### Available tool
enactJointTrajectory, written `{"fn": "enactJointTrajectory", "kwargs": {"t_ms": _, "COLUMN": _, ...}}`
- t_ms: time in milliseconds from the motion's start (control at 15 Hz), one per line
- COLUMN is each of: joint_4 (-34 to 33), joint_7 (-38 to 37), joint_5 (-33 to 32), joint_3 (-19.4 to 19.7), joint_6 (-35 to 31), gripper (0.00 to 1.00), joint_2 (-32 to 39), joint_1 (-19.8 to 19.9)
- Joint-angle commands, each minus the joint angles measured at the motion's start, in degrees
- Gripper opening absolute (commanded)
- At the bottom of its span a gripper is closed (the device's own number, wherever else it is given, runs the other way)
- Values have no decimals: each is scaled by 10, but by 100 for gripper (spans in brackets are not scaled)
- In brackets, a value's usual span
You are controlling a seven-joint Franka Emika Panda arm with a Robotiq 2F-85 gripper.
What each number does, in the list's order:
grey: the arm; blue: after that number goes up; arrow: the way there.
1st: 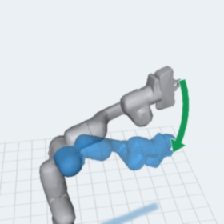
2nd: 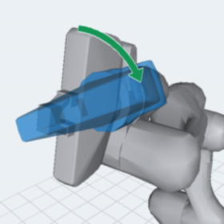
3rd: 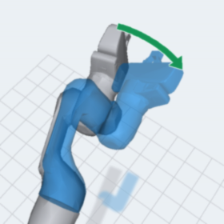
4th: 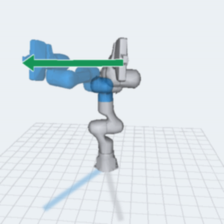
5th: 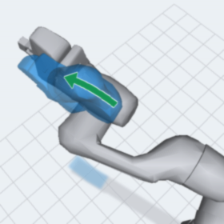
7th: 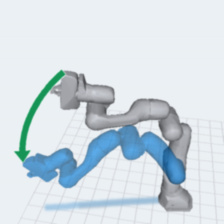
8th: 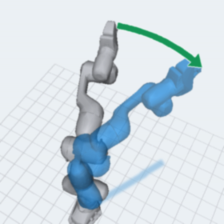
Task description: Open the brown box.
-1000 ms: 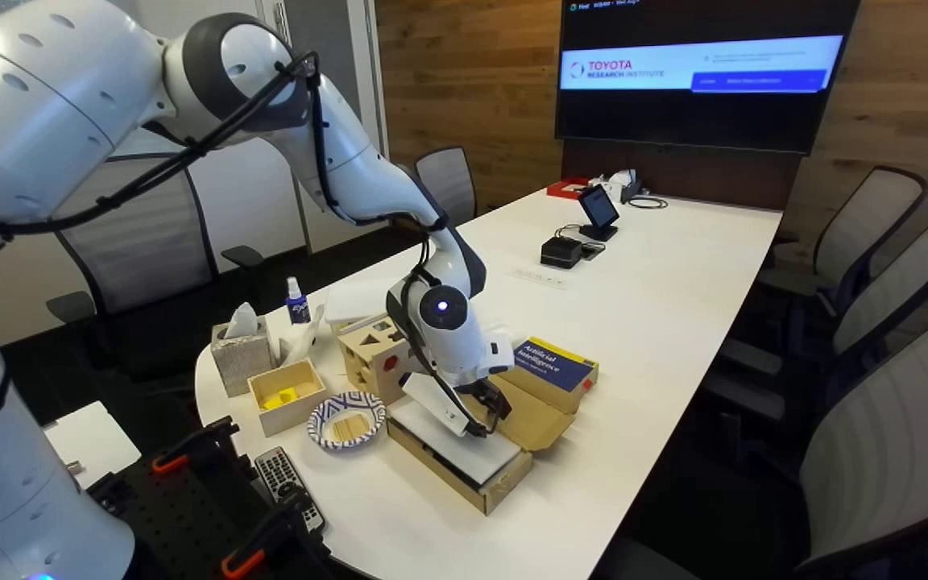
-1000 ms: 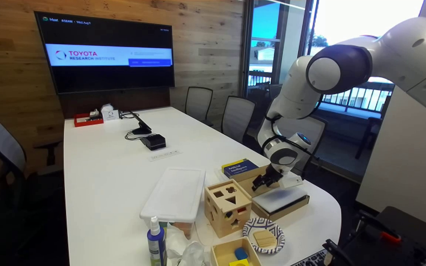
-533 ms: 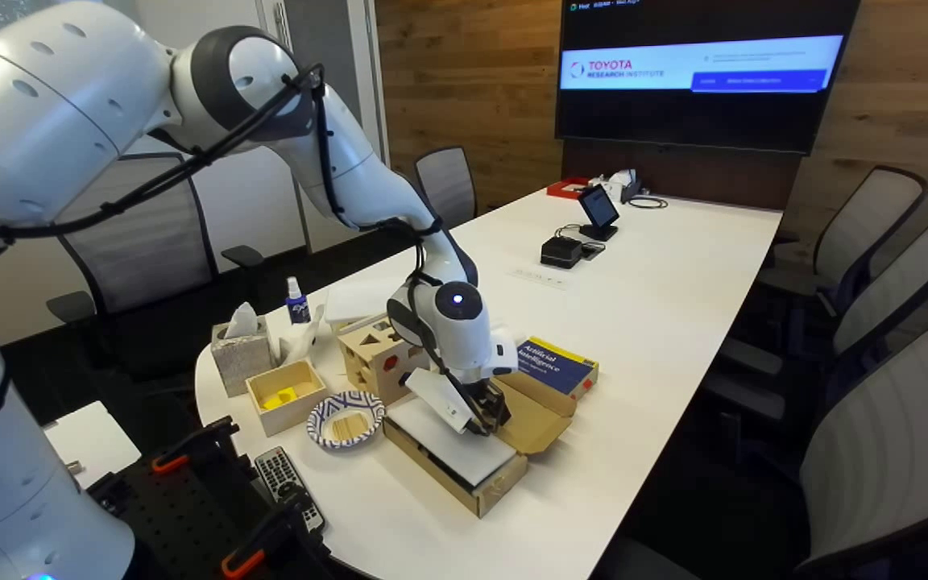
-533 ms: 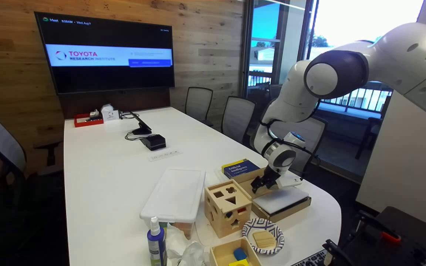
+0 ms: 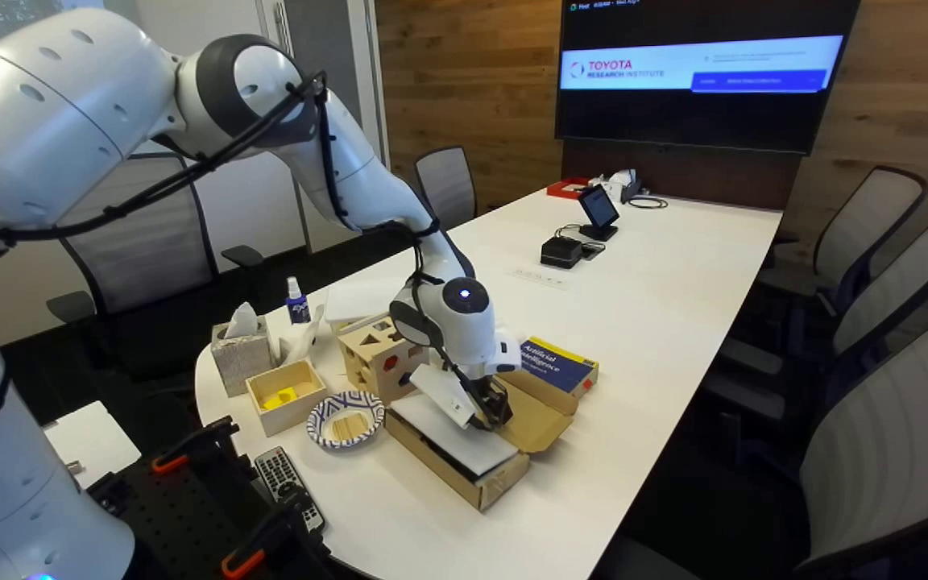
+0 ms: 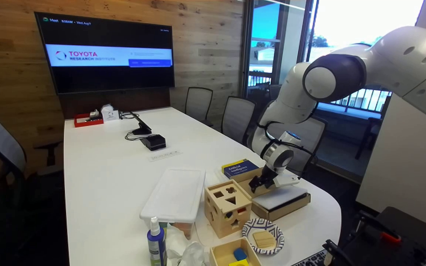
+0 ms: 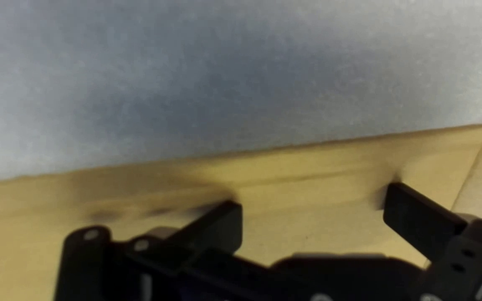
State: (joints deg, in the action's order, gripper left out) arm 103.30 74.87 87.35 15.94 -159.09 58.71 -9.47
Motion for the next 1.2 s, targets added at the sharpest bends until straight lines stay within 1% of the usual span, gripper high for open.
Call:
{"fn": "enactJointTrajectory", "kwargs": {"t_ms": 0, "joint_4": -23, "joint_7": -25, "joint_5": -17, "joint_3": -1, "joint_6": 8, "gripper": 100, "joint_2": 34, "joint_1": 0}}
{"fn": "enactJointTrajectory", "kwargs": {"t_ms": 333, "joint_4": 4, "joint_7": -4, "joint_5": -2, "joint_3": 1, "joint_6": 2, "gripper": 100, "joint_2": -7, "joint_1": 2}}
{"fn": "enactJointTrajectory", "kwargs": {"t_ms": 667, "joint_4": 59, "joint_7": -3, "joint_5": -9, "joint_3": 12, "joint_6": 3, "gripper": 100, "joint_2": -65, "joint_1": -8}}
{"fn": "enactJointTrajectory", "kwargs": {"t_ms": 933, "joint_4": 112, "joint_7": -3, "joint_5": -22, "joint_3": 26, "joint_6": -6, "gripper": 100, "joint_2": -128, "joint_1": -25}}
{"fn": "enactJointTrajectory", "kwargs": {"t_ms": 1133, "joint_4": 150, "joint_7": -13, "joint_5": -49, "joint_3": 46, "joint_6": -12, "gripper": 100, "joint_2": -176, "joint_1": -48}}
